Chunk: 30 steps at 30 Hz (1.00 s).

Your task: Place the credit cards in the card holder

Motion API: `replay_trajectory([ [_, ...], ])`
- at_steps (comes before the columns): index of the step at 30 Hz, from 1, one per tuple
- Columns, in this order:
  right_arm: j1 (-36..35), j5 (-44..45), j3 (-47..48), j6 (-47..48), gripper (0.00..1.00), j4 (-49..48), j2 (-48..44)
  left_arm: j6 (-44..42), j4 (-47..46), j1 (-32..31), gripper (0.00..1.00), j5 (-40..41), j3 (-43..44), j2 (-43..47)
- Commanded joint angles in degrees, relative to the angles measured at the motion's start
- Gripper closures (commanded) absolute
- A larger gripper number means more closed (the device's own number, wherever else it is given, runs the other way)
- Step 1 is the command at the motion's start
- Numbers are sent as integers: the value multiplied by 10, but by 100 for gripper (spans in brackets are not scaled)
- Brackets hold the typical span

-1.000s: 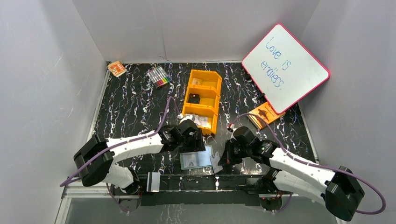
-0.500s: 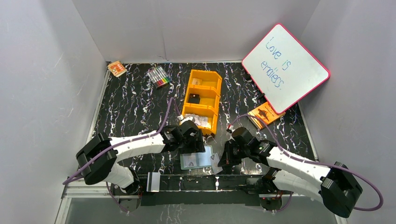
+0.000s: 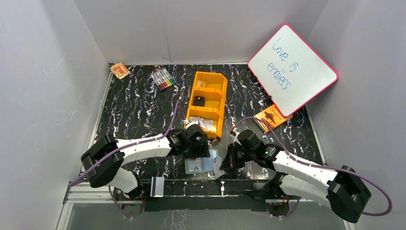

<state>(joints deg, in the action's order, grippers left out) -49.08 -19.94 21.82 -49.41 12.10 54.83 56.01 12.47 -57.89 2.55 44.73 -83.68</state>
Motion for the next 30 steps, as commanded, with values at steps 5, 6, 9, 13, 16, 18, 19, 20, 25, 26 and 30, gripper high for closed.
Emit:
replay_trajectory([
  [5,0,-35,10,-3,100,-59,4,5,37,-3,26,22,16,43],
  [6,1,-37,12,-3,100,-62,7,6,41,-3,25,23,17,47],
  [9,0,-45,19,-2,100,-74,17,14,50,-3,23,30,15,65],
  [13,0,-56,30,-3,100,-87,35,22,63,-3,22,43,11,97],
  [16,-1,-62,39,-4,100,-96,46,27,74,-3,22,52,5,114],
  [18,-1,-65,44,-4,100,-99,54,31,77,-3,22,54,0,121],
  [19,-1,-66,46,-4,100,-101,56,33,78,-3,22,54,-3,124],
  [20,-2,-67,48,-4,100,-104,60,34,78,-3,21,54,-5,125],
  [25,-6,-71,57,-6,100,-114,74,40,78,-3,22,54,-13,128],
  [26,-8,-72,58,-4,100,-115,78,39,77,-3,22,54,-13,128],
  [30,-10,-75,60,-3,100,-116,90,34,73,-3,28,52,-12,121],
])
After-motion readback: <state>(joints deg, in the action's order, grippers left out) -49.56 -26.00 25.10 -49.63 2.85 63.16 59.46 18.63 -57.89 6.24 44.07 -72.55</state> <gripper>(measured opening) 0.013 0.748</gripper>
